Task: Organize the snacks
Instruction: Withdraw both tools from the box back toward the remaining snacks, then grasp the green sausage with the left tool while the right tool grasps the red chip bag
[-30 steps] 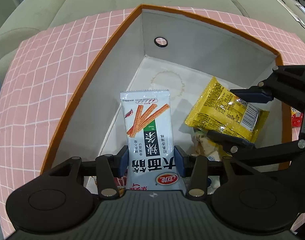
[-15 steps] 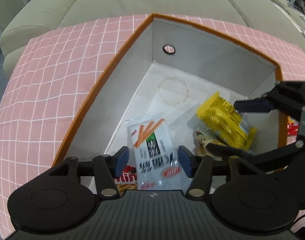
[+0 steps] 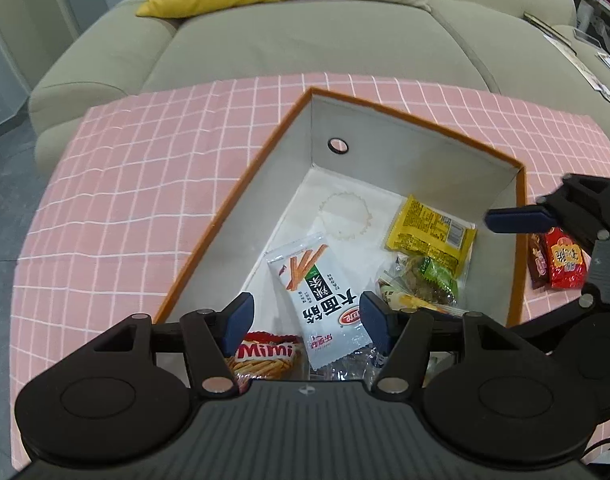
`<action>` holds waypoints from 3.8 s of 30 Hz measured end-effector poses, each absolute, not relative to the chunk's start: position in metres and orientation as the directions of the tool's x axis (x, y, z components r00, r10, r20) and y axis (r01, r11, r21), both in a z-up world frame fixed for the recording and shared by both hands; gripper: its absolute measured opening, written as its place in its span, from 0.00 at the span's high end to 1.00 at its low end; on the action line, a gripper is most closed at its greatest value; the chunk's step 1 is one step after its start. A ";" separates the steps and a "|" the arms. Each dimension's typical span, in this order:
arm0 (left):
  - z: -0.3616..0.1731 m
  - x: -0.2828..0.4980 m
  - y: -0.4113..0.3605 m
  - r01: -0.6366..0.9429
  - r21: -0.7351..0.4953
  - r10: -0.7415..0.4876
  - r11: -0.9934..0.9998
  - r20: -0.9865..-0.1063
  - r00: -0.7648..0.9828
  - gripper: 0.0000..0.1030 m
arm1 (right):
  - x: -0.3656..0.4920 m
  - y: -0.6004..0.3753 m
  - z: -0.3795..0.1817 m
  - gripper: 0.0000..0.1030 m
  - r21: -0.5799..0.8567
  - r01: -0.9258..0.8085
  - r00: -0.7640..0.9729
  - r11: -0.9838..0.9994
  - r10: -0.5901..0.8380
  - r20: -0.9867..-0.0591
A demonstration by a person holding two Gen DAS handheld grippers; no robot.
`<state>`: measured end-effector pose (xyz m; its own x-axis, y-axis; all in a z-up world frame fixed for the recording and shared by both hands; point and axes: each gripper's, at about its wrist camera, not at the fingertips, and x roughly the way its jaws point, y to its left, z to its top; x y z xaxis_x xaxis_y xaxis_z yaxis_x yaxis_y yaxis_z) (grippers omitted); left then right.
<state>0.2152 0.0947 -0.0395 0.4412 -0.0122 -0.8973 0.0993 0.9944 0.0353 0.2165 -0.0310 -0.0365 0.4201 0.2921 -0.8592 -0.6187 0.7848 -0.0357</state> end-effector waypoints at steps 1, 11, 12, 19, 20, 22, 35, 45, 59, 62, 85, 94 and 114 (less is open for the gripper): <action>-0.036 0.212 0.094 0.093 0.037 -0.009 0.995 -0.893 0.450 0.31 | 0.213 -0.033 -0.034 0.19 -0.043 -0.613 0.429 0.789 0.287 -0.856; -0.005 0.175 0.080 0.055 0.022 -0.011 0.998 -0.846 0.533 0.30 | 0.173 -0.059 -0.001 0.15 -0.041 -0.566 0.506 0.823 0.307 -0.806; -0.003 0.172 0.077 0.053 0.021 -0.012 0.998 -0.841 0.541 0.30 | 0.169 -0.062 0.004 0.15 -0.038 -0.559 0.517 0.828 0.312 -0.797; 0.016 0.136 0.056 0.057 0.003 -0.032 0.998 -0.795 0.606 0.29 | 0.138 -0.093 0.024 0.13 -0.038 -0.485 0.609 0.874 0.306 -0.732; 0.017 0.131 0.052 0.060 0.002 -0.035 0.998 -0.790 0.612 0.29 | 0.135 -0.098 0.025 0.13 -0.035 -0.473 0.618 0.880 0.303 -0.725; 0.020 0.121 0.044 0.069 -0.001 -0.044 0.998 -0.776 0.629 0.29 | 0.127 -0.109 0.027 0.12 -0.031 -0.445 0.639 0.895 0.293 -0.711; 0.000 0.083 -0.012 0.143 -0.073 -0.148 0.987 -0.759 0.635 0.27 | 0.077 -0.186 -0.008 0.09 -0.037 -0.216 0.693 0.976 0.126 -0.710; -0.031 0.085 -0.047 0.212 -0.121 -0.224 0.970 -0.788 0.573 0.27 | 0.072 -0.237 -0.061 0.09 -0.047 -0.072 0.614 0.996 0.007 -0.789; -0.061 0.123 -0.087 0.282 -0.124 -0.267 0.951 -0.787 0.556 0.27 | 0.089 -0.266 -0.082 0.09 -0.039 -0.092 0.652 0.995 0.031 -0.757; -0.067 0.132 -0.091 0.289 -0.133 -0.280 0.948 -0.782 0.557 0.27 | 0.097 -0.271 -0.086 0.09 -0.031 -0.100 0.666 0.994 0.044 -0.744; -0.114 0.214 -0.111 0.288 -0.059 -0.215 0.956 -0.808 0.549 0.33 | 0.178 -0.281 -0.120 0.19 -0.013 -0.139 0.638 0.990 0.080 -0.766; -0.139 0.239 -0.117 0.264 -0.045 -0.185 0.963 -0.827 0.531 0.54 | 0.194 -0.261 -0.134 0.14 0.055 -0.107 0.613 0.993 0.110 -0.782; -0.143 0.189 -0.096 0.237 -0.114 -0.209 0.965 -0.877 0.432 0.76 | 0.152 -0.261 -0.133 0.31 0.099 -0.093 0.554 0.991 0.134 -0.822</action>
<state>0.1891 -0.0962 -0.1430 0.4319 -0.2094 -0.8773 0.2371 0.9648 -0.1136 0.1519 -0.2608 -0.1328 0.5540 0.1345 -0.8216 -0.0931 0.9907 0.0994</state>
